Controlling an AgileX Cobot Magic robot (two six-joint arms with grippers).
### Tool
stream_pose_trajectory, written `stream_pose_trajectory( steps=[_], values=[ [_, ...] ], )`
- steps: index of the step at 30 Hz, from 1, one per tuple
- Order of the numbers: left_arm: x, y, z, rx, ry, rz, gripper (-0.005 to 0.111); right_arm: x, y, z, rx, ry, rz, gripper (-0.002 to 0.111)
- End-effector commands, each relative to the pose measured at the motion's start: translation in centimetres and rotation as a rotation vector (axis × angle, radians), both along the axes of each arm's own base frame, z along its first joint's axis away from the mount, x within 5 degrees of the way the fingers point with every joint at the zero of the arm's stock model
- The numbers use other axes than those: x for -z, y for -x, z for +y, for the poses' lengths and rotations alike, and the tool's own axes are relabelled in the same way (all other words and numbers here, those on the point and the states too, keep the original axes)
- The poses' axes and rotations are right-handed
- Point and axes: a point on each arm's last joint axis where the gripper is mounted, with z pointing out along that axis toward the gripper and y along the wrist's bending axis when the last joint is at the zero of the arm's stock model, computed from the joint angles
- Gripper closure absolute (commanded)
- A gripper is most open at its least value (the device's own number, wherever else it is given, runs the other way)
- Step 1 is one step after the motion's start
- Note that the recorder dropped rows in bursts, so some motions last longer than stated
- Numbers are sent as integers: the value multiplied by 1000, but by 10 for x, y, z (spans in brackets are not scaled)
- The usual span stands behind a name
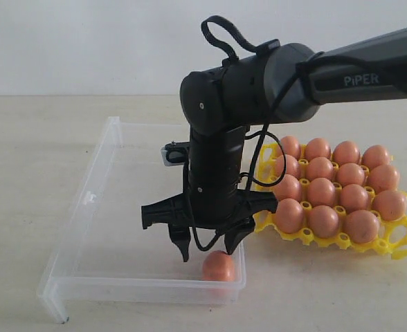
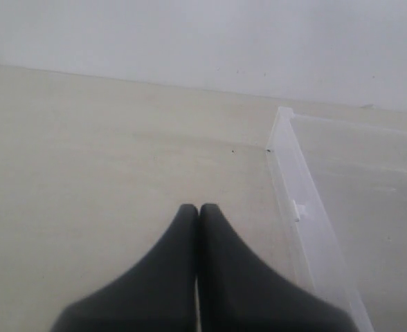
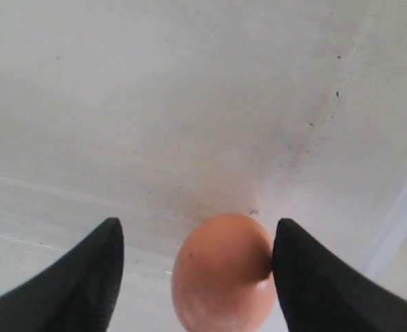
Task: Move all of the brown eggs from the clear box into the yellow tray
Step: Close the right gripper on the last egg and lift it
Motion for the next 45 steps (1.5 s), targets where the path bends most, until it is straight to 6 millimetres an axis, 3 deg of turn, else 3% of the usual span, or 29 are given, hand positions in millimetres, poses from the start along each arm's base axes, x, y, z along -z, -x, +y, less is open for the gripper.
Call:
stream_pose_trajectory(
  steps=[1, 8, 12, 21, 32, 40, 42, 45],
  values=[
    [-3, -1, 0, 3, -2, -28, 111, -1, -2, 2, 15, -32, -23, 48],
    [-8, -1, 0, -1, -3, -86, 111, -4, -2, 16, -95, -199, -41, 48],
    [-12, -2, 1, -4, -4, -133, 111, -4, 2, 13, -156, -172, -16, 48],
    [-2, 0, 0, 3, -2, -23, 111, -1, 3, -2, -332, -17, -9, 48],
    [-9, -2, 0, -2, -3, -96, 111, 0, 5, -5, -360, 8, 24, 48],
    [-9, -1, 0, -1, 3, -90, 111, 20, 9, -6, -354, 54, 133, 48],
    [-12, -2, 0, -4, 4, -131, 111, 24, 10, -6, -356, 62, 151, 52],
    [-12, -2, 0, -4, 4, -132, 111, 24, 8, -6, -357, 64, 135, 75]
  ],
)
